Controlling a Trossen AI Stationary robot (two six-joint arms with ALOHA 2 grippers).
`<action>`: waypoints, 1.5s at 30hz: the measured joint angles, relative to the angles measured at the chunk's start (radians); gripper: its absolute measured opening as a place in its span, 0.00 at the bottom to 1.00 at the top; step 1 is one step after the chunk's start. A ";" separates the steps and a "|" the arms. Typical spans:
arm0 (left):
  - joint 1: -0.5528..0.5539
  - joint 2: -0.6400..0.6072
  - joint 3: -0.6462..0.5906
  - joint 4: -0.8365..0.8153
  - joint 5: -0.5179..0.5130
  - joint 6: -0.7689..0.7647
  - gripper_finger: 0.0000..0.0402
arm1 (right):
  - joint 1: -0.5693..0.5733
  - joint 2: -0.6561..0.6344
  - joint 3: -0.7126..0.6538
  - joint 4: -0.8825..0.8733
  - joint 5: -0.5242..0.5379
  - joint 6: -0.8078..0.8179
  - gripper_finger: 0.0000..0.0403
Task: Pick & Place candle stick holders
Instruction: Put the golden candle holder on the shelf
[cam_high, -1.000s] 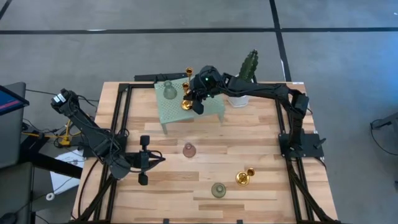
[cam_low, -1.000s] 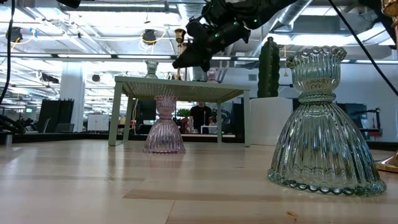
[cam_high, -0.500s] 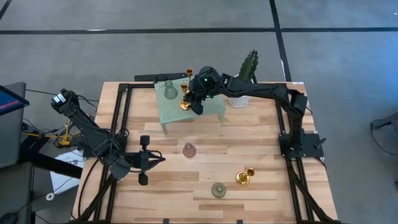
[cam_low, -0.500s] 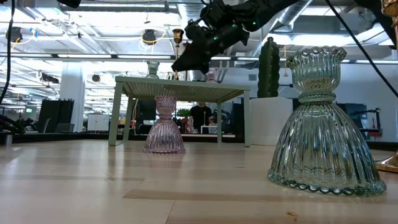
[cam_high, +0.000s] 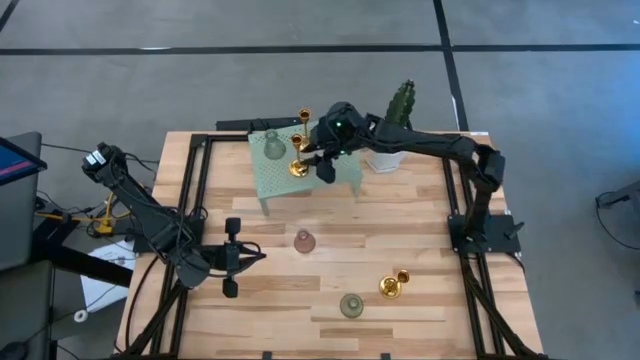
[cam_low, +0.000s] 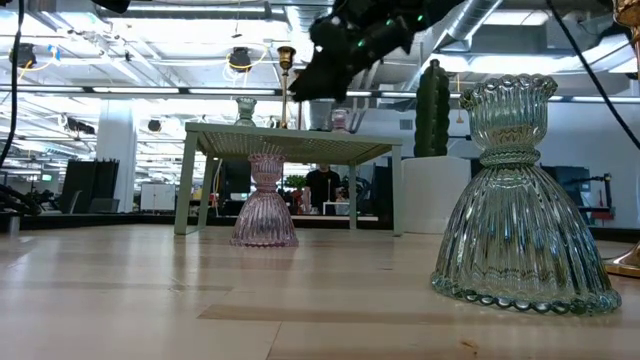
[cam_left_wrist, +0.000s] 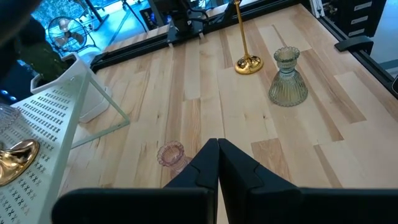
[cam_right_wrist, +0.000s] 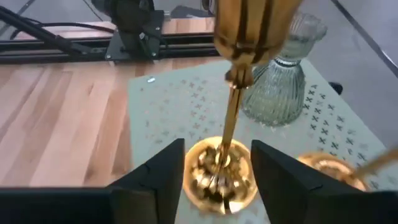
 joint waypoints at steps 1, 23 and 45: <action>0.000 0.000 0.000 0.000 0.000 0.000 0.02 | 0.000 -0.022 0.000 -0.033 0.000 0.000 0.45; 0.000 0.000 0.000 0.001 0.000 0.000 0.02 | 0.256 -0.626 -0.333 -0.673 0.052 0.121 0.17; 0.000 0.000 0.000 0.001 0.000 0.000 0.02 | 0.584 -1.472 -1.309 -0.073 0.161 0.585 0.01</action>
